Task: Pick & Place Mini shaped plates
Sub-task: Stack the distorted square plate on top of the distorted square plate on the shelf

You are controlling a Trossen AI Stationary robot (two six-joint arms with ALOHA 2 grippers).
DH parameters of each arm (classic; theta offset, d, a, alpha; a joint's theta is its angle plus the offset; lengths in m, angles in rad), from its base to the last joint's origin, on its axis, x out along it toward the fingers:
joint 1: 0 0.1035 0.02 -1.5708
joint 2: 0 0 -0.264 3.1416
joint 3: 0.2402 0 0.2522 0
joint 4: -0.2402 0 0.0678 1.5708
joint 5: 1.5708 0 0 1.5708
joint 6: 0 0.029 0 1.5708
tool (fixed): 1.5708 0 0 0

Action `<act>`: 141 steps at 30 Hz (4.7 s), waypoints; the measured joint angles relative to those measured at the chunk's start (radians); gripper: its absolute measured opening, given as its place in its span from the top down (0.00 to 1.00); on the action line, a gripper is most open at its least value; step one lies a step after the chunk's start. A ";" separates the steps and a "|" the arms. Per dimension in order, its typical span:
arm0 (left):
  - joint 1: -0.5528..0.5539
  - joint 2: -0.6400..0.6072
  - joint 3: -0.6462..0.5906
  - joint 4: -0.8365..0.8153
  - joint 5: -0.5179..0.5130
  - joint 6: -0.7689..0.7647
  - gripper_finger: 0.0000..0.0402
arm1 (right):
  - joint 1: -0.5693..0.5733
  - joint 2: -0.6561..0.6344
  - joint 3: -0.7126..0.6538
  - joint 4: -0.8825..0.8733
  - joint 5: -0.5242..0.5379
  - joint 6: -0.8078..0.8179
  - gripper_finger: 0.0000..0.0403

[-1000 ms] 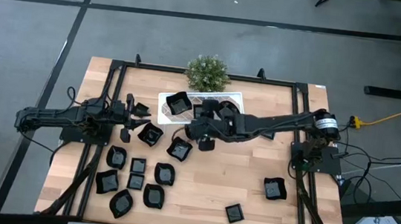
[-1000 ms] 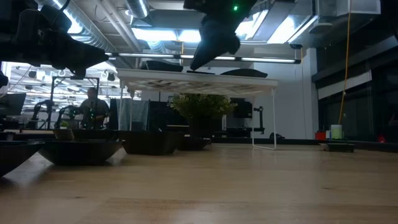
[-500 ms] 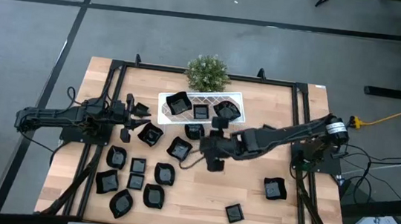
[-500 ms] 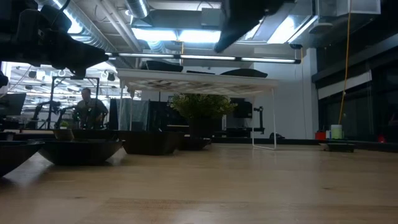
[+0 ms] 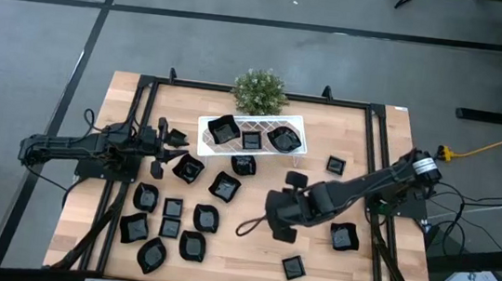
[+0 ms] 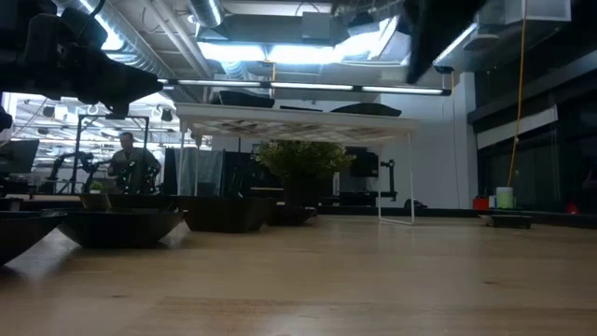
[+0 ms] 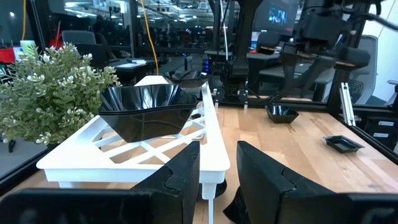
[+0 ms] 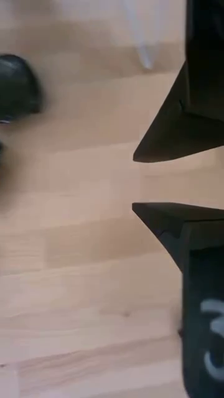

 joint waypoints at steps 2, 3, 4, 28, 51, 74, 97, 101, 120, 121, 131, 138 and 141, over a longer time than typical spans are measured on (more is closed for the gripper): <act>0.000 0.000 0.000 0.000 0.000 0.000 0.75 | 0.023 0.000 0.000 -0.041 -0.002 0.081 0.72; 0.000 0.000 0.000 0.000 0.000 0.000 0.75 | 0.034 0.000 0.000 -0.062 -0.002 0.122 0.72; 0.000 0.000 0.000 0.000 0.000 0.000 0.75 | 0.046 0.000 0.000 -0.083 -0.002 0.165 0.72; 0.000 0.000 0.000 0.000 0.000 0.000 0.75 | 0.275 0.002 -0.177 -0.223 -0.276 0.776 0.72; 0.000 0.000 0.000 0.000 0.000 0.000 0.75 | 0.553 0.002 -0.393 -0.178 -0.357 0.576 0.72; 0.000 0.000 0.000 0.000 0.000 0.000 0.75 | 0.598 0.002 -0.487 -0.022 -0.146 0.528 0.73; 0.000 0.000 0.000 0.000 0.000 0.000 0.75 | 0.533 0.002 -0.484 -0.001 -0.109 0.607 0.99; 0.000 0.000 0.000 0.000 0.000 0.000 0.75 | 0.515 0.002 -0.449 0.000 -0.031 0.608 0.99; 0.000 0.000 0.000 0.000 0.000 0.000 0.75 | 0.320 0.002 -0.145 -0.005 0.196 0.226 1.00; 0.000 0.000 0.000 0.000 0.000 0.000 0.75 | 0.306 0.002 -0.129 0.006 0.197 0.189 1.00; 0.000 0.000 0.000 0.000 0.000 0.000 0.75 | 0.160 0.002 -0.023 0.184 0.222 -0.287 1.00; 0.000 0.000 0.000 0.000 0.000 0.000 0.75 | 0.052 0.002 0.008 0.345 0.220 -0.658 0.99; 0.000 0.000 0.000 0.000 0.000 0.000 0.75 | 0.007 0.002 0.012 0.400 0.220 -0.792 0.99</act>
